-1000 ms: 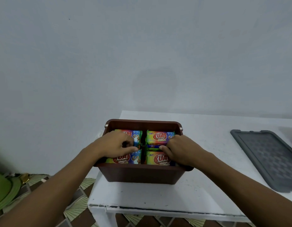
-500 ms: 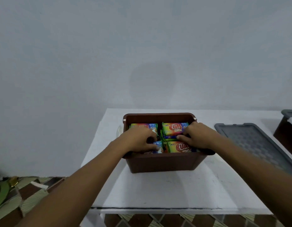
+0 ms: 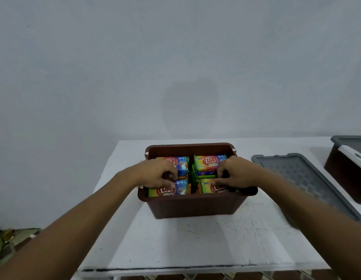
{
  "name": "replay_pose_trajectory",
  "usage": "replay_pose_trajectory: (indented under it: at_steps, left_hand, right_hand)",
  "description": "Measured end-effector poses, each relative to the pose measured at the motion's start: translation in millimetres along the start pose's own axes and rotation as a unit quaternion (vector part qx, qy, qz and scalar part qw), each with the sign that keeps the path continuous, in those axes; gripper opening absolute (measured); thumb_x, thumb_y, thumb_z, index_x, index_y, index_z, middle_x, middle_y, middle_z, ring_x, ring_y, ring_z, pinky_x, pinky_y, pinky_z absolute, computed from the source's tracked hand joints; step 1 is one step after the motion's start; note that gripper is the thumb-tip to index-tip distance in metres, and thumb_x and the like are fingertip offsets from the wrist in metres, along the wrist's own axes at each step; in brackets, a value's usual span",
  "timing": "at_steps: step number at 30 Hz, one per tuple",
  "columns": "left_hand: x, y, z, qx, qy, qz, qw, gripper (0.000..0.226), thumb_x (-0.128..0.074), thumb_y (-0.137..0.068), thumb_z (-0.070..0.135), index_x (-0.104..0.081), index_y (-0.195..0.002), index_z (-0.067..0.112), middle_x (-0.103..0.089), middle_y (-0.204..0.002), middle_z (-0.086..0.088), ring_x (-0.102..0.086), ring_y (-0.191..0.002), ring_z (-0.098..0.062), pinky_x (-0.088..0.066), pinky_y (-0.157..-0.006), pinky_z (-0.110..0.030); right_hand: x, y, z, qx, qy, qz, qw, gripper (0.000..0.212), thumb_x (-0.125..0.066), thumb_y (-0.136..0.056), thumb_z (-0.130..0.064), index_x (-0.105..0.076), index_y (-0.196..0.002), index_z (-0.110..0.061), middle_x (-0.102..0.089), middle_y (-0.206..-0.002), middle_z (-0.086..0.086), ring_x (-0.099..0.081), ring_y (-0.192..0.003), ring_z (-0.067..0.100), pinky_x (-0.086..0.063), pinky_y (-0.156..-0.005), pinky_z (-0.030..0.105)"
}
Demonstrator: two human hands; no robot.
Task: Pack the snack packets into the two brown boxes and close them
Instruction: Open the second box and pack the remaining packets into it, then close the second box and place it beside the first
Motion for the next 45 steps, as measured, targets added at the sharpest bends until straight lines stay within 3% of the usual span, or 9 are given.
replay_pose_trajectory:
  at_steps: [5, 10, 13, 17, 21, 29, 38, 42, 45]
  left_hand:
    - [2, -13, -5, 0.055, -0.073, 0.097, 0.991, 0.032, -0.059, -0.094, 0.03, -0.058, -0.125, 0.023, -0.049, -0.122, 0.003, -0.051, -0.107, -0.015, -0.047, -0.09, -0.034]
    - [-3, -20, -4, 0.097, -0.141, 0.088, 0.981, 0.049, -0.062, -0.09, 0.026, -0.046, -0.137, 0.024, -0.051, -0.124, 0.001, -0.051, -0.113, -0.018, -0.049, -0.086, -0.033]
    - [0, -21, -3, 0.103, -0.152, 0.095, 0.978, 0.051, -0.064, -0.088, 0.034, -0.047, -0.135, 0.024, -0.053, -0.123, 0.001, -0.054, -0.111, -0.018, -0.051, -0.087, -0.034]
    - [2, -31, -1, 0.094, -0.183, 0.085, 0.975, 0.066, -0.069, -0.079, 0.054, -0.044, -0.133, 0.025, -0.049, -0.124, 0.002, -0.052, -0.112, -0.019, -0.048, -0.081, -0.036]
    - [2, -45, 2, 0.086, -0.175, 0.086, 0.977, 0.071, -0.075, -0.073, 0.054, -0.045, -0.13, 0.023, -0.052, -0.123, 0.001, -0.052, -0.113, -0.02, -0.051, -0.083, -0.038]
    - [-1, -40, -10, 0.11, -0.12, 0.092, 0.982, 0.066, -0.077, -0.073, 0.05, -0.051, -0.126, 0.021, -0.054, -0.119, 0.001, -0.055, -0.108, -0.018, -0.05, -0.087, -0.033]
    - [-3, -34, -10, 0.161, -0.106, 0.12, 0.974, 0.063, -0.079, -0.069, 0.054, -0.06, -0.117, 0.017, -0.057, -0.113, 0.0, -0.056, -0.103, -0.017, -0.048, -0.082, -0.03]
    - [2, -34, -8, 0.176, -0.124, 0.076, 0.974, 0.07, -0.078, -0.068, 0.058, -0.057, -0.121, 0.017, -0.057, -0.117, -0.001, -0.057, -0.106, -0.018, -0.049, -0.086, -0.032]
    - [11, -32, -3, 0.185, -0.135, 0.051, 0.972, 0.057, -0.073, -0.076, 0.055, -0.058, -0.117, 0.018, -0.06, -0.114, -0.002, -0.059, -0.101, -0.018, -0.05, -0.084, -0.032]
  right_hand:
    - [6, -12, -6, -0.05, 0.031, 0.097, 0.994, 0.018, -0.062, -0.089, -0.038, -0.058, -0.093, -0.021, -0.059, -0.098, -0.005, -0.055, -0.088, 0.013, -0.046, -0.072, 0.027]
    - [1, -21, -7, -0.098, 0.087, 0.101, 0.986, 0.007, -0.061, -0.086, -0.018, -0.054, -0.088, -0.017, -0.06, -0.106, -0.001, -0.056, -0.091, 0.018, -0.042, -0.07, 0.027]
    - [6, -20, -11, -0.096, 0.094, 0.092, 0.987, 0.014, -0.062, -0.088, -0.023, -0.055, -0.1, -0.02, -0.059, -0.113, 0.001, -0.057, -0.099, 0.02, -0.039, -0.072, 0.027]
    - [7, -28, -17, -0.059, 0.15, 0.079, 0.984, 0.041, -0.066, -0.084, -0.04, -0.052, -0.119, -0.024, -0.056, -0.115, -0.002, -0.053, -0.106, 0.018, -0.038, -0.07, 0.03]
    - [4, -44, -22, -0.04, 0.144, 0.073, 0.986, 0.052, -0.073, -0.078, -0.043, -0.048, -0.12, -0.026, -0.052, -0.113, -0.002, -0.052, -0.105, 0.021, -0.04, -0.068, 0.034]
    - [3, -43, -4, -0.072, 0.091, 0.099, 0.988, 0.051, -0.077, -0.067, -0.057, -0.042, -0.092, -0.029, -0.055, -0.103, -0.007, -0.053, -0.092, 0.016, -0.037, -0.067, 0.029]
    - [-3, -42, -4, -0.088, 0.094, 0.107, 0.986, 0.052, -0.076, -0.069, -0.057, -0.049, -0.099, -0.025, -0.057, -0.103, -0.002, -0.055, -0.092, 0.017, -0.043, -0.069, 0.029]
    - [6, -39, -1, -0.08, 0.082, 0.056, 0.992, 0.054, -0.075, -0.074, -0.052, -0.053, -0.112, -0.022, -0.057, -0.111, -0.003, -0.054, -0.101, 0.016, -0.045, -0.079, 0.029]
    - [6, -20, 7, -0.053, 0.041, 0.04, 0.997, 0.039, -0.064, -0.086, -0.046, -0.06, -0.115, -0.021, -0.057, -0.115, -0.005, -0.053, -0.104, 0.013, -0.046, -0.084, 0.028]
Point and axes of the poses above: each hand's wrist, its own y-axis away from the middle knuckle, its own x-axis out of the back of the hand, z = x × y, the point moved 1 cm from there along -y, towards the middle knuckle
